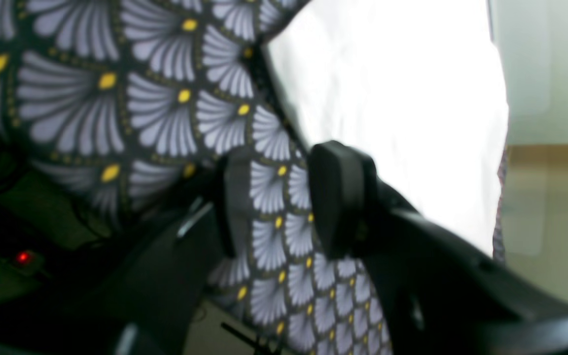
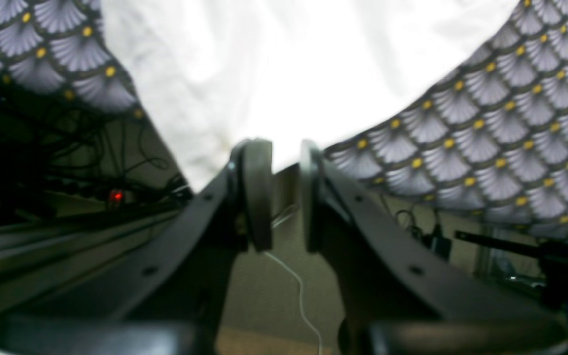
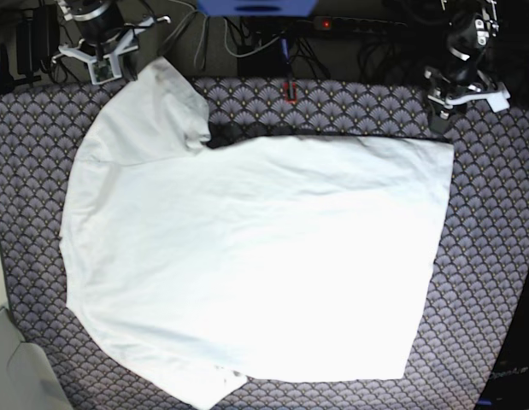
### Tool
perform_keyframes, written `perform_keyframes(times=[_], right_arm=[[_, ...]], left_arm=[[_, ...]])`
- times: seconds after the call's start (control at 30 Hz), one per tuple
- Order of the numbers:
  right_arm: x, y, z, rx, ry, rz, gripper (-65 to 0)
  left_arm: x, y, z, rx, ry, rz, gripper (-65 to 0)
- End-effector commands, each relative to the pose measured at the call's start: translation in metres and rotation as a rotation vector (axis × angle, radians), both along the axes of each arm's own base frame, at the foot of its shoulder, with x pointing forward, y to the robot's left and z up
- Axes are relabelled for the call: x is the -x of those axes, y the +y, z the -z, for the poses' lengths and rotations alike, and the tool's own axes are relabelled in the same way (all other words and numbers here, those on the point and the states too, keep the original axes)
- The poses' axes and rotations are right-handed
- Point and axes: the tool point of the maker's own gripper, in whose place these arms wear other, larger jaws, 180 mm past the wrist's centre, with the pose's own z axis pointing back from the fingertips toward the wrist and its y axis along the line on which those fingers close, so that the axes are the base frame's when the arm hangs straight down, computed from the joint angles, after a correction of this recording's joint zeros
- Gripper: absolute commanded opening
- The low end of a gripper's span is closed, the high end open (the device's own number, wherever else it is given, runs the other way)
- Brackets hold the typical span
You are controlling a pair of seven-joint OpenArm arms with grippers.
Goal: Fold the T-shirt properly
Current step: 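Grasp the shirt's shoulder corners with both grippers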
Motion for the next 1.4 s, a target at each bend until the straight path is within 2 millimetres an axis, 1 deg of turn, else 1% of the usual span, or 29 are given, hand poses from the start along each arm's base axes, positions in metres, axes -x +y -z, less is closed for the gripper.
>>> perform_keyframes(times=[0.0, 0.07, 0.17, 0.23, 0.3, 0.37, 0.47, 0.5, 0.67, 0.73, 0.83, 0.87, 0.93, 1.0, 1.07, 1.17, 1.2, 1.37], right_arm=[[-0.001, 0.002, -0.006, -0.004, -0.020, -0.013, -52.8], [-0.001, 0.000, -0.006, 0.003, -0.020, -0.022, -52.8], [-0.001, 0.000, -0.006, 0.005, -0.020, -0.024, -52.8], [-0.001, 0.000, -0.006, 0.005, -0.020, -0.024, -52.8], [-0.001, -0.002, -0.006, 0.014, -0.019, -0.034, -52.8], [-0.002, -0.004, -0.006, 0.020, -0.019, -0.039, -52.8], [-0.001, -0.004, -0.006, 0.021, -0.017, -0.040, -52.8], [-0.002, -0.004, -0.006, 0.022, -0.017, -0.041, -52.8], [-0.002, -0.008, -0.005, 0.035, -0.015, -0.054, -52.9], [-0.008, -0.008, -0.007, 0.036, -0.030, -0.053, -52.9], [-0.009, -0.014, -0.006, 0.050, -0.015, -0.041, -52.9], [-0.013, -0.014, -0.006, 0.051, -0.016, -0.040, -52.9], [-0.013, -0.010, -0.004, 0.044, 0.002, -0.071, -52.9], [-0.013, -0.011, -0.002, 0.048, 0.015, -0.074, -52.9], [-0.016, -0.012, -0.003, 0.049, 0.008, -0.072, -52.9], [-0.017, -0.012, -0.004, 0.049, 0.001, -0.070, -52.8], [-0.017, -0.012, -0.004, 0.049, 0.001, -0.070, -52.8], [-0.018, -0.011, -0.006, 0.049, -0.003, -0.074, -52.7]], left_arm=[[-0.007, 0.002, -0.011, -0.001, -0.045, -0.005, -40.4], [-0.008, 0.001, -0.012, 0.006, -0.052, -0.009, -36.2], [-0.017, -0.001, -0.014, 0.014, -0.073, -0.014, -25.8], [-0.017, -0.003, -0.009, 0.028, -0.065, -0.026, -21.2], [-0.020, -0.003, -0.005, 0.038, -0.063, -0.035, -20.5], [-0.017, -0.003, 0.002, 0.049, -0.047, -0.045, -20.5], [-0.022, -0.002, 0.006, 0.061, -0.049, -0.055, -20.5], [-0.021, -0.003, 0.009, 0.066, -0.043, -0.060, -20.5], [-0.030, -0.004, 0.008, 0.077, -0.060, -0.067, -20.6], [-0.035, -0.004, 0.005, 0.077, -0.071, -0.067, -20.6], [-0.043, -0.003, 0.002, 0.079, -0.082, -0.071, -20.7], [-0.043, -0.003, 0.005, 0.084, -0.076, -0.075, -21.3], [-0.046, -0.002, 0.009, 0.091, -0.074, -0.080, -25.7], [-0.044, -0.002, 0.016, 0.098, -0.059, -0.086, -33.9], [-0.046, -0.002, 0.016, 0.101, -0.061, -0.088, -43.4], [-0.046, -0.002, 0.016, 0.102, -0.060, -0.086, -53.9], [-0.046, -0.002, 0.017, 0.102, -0.059, -0.087, -55.2], [-0.047, -0.001, 0.014, 0.097, -0.065, -0.085, -54.9]])
